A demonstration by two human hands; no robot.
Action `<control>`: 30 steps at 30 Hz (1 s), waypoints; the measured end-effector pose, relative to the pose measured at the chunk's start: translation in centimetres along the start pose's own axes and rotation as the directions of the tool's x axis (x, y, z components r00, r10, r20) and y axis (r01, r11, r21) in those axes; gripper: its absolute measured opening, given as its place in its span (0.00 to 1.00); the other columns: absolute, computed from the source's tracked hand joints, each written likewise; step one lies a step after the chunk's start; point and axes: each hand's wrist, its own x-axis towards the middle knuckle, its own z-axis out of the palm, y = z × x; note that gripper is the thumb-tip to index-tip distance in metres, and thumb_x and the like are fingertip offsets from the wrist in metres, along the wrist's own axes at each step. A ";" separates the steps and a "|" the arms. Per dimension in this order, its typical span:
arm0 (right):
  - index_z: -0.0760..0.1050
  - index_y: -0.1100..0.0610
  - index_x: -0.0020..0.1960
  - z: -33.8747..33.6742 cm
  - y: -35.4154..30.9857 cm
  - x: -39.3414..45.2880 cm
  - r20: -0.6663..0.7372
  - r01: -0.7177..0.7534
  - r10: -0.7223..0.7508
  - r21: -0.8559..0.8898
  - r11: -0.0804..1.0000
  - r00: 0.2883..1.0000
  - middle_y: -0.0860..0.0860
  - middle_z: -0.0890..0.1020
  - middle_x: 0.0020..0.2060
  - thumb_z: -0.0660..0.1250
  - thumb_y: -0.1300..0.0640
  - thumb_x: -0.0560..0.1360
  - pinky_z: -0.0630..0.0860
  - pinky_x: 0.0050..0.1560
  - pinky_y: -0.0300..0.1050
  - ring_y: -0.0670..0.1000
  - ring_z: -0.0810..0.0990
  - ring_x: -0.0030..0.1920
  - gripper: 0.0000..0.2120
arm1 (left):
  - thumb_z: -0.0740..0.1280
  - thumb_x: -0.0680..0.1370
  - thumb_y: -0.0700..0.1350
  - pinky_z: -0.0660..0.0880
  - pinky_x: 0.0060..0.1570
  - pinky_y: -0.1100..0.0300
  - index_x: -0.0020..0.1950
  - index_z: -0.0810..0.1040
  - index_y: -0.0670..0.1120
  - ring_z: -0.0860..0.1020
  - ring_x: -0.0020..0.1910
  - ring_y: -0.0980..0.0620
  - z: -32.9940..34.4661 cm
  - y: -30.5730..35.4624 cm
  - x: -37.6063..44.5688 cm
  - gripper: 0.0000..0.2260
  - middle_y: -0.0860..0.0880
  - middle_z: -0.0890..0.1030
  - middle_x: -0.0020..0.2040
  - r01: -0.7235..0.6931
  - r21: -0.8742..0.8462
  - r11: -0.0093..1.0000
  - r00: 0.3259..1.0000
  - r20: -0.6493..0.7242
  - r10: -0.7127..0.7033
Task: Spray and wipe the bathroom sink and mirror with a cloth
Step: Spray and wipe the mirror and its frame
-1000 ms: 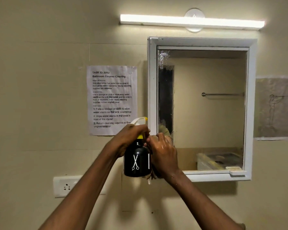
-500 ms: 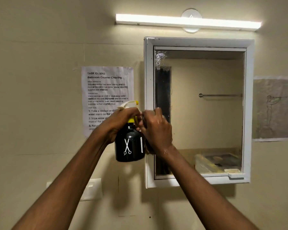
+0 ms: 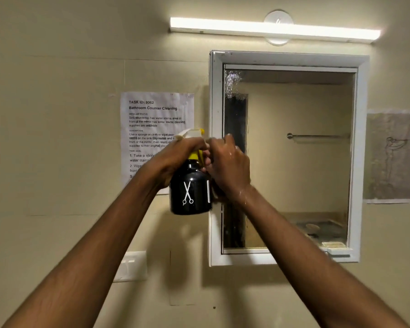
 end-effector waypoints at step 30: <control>0.73 0.55 0.60 -2.0 0.1 10.1 -0.114 -0.072 0.065 -0.056 0.996 0.991 0.59 0.75 0.56 0.67 0.52 0.74 0.65 0.39 0.40 0.57 0.80 0.46 0.16 | 0.60 0.78 0.40 0.73 0.33 0.61 0.40 0.71 0.44 0.74 0.31 0.51 0.5 4.7 0.7 0.06 0.45 0.74 0.33 -0.120 0.049 0.992 0.987 -0.100 0.125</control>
